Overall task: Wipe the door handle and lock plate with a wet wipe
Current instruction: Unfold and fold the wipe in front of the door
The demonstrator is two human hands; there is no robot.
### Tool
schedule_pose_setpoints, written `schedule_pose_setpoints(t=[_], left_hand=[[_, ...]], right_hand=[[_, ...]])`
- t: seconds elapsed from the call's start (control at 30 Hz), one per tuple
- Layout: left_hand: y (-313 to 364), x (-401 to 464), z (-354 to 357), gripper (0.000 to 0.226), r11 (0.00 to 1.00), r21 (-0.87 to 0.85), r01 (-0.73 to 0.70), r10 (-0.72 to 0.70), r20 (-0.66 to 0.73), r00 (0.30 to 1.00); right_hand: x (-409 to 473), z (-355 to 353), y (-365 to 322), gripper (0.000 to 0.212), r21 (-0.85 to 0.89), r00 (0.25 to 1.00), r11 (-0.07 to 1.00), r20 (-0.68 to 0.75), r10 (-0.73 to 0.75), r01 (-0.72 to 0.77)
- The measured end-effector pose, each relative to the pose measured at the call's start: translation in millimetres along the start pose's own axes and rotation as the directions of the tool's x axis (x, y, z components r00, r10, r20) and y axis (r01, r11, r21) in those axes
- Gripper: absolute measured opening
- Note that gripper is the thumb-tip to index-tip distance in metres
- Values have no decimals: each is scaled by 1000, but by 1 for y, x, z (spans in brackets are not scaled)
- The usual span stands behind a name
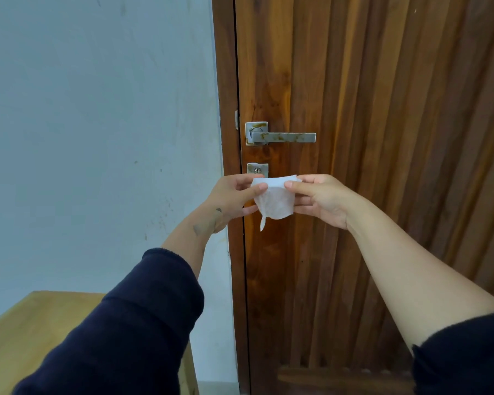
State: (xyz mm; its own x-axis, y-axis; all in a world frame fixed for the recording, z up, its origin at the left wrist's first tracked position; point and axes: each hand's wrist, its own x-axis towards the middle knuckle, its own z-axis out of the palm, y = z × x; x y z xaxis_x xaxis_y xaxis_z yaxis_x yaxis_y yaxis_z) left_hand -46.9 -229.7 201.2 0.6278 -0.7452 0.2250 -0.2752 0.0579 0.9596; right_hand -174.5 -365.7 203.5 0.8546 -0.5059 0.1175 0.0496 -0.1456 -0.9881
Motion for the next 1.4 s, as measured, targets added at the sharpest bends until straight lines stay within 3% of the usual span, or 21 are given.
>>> schedule_pose_setpoints(t=[0.27, 0.4, 0.53, 0.77, 0.93, 1.03, 1.17, 1.27, 1.4], left_hand=[[0, -1, 0, 25, 984, -164, 71, -64, 48, 997], [8, 0, 0, 18, 942, -273, 197, -175, 101, 979], [15, -2, 1, 22, 913, -250, 322, -297, 133, 946], [14, -4, -5, 25, 963, -135, 234, -225, 79, 971], [22, -6, -13, 14, 981, -87, 172, -165, 77, 983], [26, -5, -14, 20, 969, -170, 180, -173, 58, 983], [26, -8, -13, 30, 908, -299, 293, -281, 83, 956], [26, -8, -12, 38, 932, -177, 317, -306, 89, 948], [25, -7, -10, 21, 970, 39, 240, -239, -19, 971]], right_hand=[[-1, 2, -9, 15, -79, 996, 996, -75, -57, 51], [0, 1, -11, 19, -26, 993, 999, -111, -49, 46], [0, 3, -14, 25, -1, 994, 999, -104, -33, 33], [-3, 3, -19, 37, -22, 999, 999, -39, 23, -24], [-5, 5, -26, 17, -111, 995, 992, -71, -64, 56], [-6, 7, -28, 17, -159, 985, 979, -99, -141, 124], [-4, 11, -26, 27, -195, 966, 960, -121, -227, 201], [-4, 14, -24, 30, -279, 956, 932, -111, -272, 233], [-6, 16, -23, 30, -270, 968, 941, -89, -234, 203]])
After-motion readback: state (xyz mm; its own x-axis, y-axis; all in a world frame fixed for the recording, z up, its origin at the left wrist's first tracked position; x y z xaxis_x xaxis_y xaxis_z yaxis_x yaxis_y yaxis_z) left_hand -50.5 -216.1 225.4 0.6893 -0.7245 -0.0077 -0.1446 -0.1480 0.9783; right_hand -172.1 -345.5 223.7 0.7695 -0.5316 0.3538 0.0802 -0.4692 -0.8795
